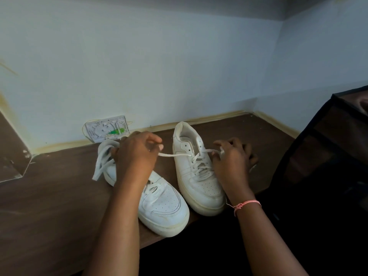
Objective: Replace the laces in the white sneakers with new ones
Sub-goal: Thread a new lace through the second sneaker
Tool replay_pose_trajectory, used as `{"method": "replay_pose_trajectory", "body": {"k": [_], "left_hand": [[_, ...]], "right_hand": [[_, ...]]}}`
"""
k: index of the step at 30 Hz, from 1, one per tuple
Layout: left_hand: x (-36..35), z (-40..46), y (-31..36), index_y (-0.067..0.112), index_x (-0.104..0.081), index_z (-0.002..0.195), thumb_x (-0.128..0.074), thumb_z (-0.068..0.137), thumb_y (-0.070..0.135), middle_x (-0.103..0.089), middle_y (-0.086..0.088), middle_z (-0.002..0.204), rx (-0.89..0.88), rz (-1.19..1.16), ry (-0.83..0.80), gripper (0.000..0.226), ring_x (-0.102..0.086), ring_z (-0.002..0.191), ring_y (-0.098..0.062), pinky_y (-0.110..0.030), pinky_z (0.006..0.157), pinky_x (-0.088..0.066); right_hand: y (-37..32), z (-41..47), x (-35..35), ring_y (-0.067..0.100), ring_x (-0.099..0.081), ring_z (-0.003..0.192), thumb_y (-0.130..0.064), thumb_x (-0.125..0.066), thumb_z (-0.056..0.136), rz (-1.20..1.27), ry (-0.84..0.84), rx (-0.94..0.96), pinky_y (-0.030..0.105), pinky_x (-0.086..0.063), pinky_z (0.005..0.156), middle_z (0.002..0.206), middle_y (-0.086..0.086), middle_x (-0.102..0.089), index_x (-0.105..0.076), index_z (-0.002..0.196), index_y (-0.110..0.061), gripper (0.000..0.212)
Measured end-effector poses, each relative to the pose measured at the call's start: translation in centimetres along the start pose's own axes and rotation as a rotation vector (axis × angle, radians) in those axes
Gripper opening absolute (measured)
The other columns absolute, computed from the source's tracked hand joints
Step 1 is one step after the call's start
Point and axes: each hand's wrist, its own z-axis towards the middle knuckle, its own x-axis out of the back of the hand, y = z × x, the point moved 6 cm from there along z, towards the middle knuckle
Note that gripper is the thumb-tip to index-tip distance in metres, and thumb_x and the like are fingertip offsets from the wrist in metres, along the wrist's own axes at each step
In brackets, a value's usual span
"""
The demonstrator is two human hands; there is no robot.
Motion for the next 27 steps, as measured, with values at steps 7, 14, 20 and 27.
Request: {"method": "replay_pose_trajectory", "body": {"k": [7,14,20,27], "left_hand": [[7.9,0.6,-3.5,0.032,-0.073,0.086,-0.066,0.089,0.019,-0.068,0.018,0.088,0.138,-0.046,0.124,0.014,-0.060,0.090,-0.008,-0.031,0.083,-0.048],[8.5,0.8,-8.0,0.026,-0.070,0.081,-0.062,0.088,0.003,-0.070,0.003,0.085,0.286,-0.060,-0.181,0.025,-0.064,0.084,-0.013,-0.021,0.067,-0.045],[8.3,1.1,-9.5,0.019,-0.066,0.086,-0.064,0.090,0.008,-0.063,0.009,0.076,0.298,-0.083,-0.077,0.012,-0.059,0.074,-0.009,-0.022,0.058,-0.037],[7.1,0.5,-10.2,0.019,-0.053,0.085,-0.082,0.075,0.034,-0.063,0.000,0.087,0.383,-0.109,-0.107,0.035,-0.065,0.079,-0.021,-0.041,0.072,-0.056]], "right_hand": [[-5.6,-2.0,0.2,0.023,-0.036,0.116,-0.029,-0.065,0.085,0.080,-0.022,0.168,0.046,-0.024,0.094,0.122,-0.006,-0.055,-0.066,0.112,-0.034,0.028],[-11.9,-5.3,-1.3,0.018,-0.039,0.115,-0.036,-0.063,0.088,0.202,-0.056,0.364,0.035,-0.019,0.087,0.114,-0.016,-0.062,-0.066,0.109,-0.036,0.021],[-13.4,-5.4,-2.4,0.018,-0.040,0.116,-0.037,-0.062,0.088,0.212,-0.075,0.376,0.036,-0.018,0.092,0.113,-0.016,-0.061,-0.066,0.110,-0.036,0.022],[-13.2,-5.0,-2.6,0.018,-0.042,0.117,-0.041,-0.059,0.090,0.204,-0.113,0.360,0.035,-0.017,0.090,0.110,-0.016,-0.063,-0.065,0.110,-0.036,0.021]]}}
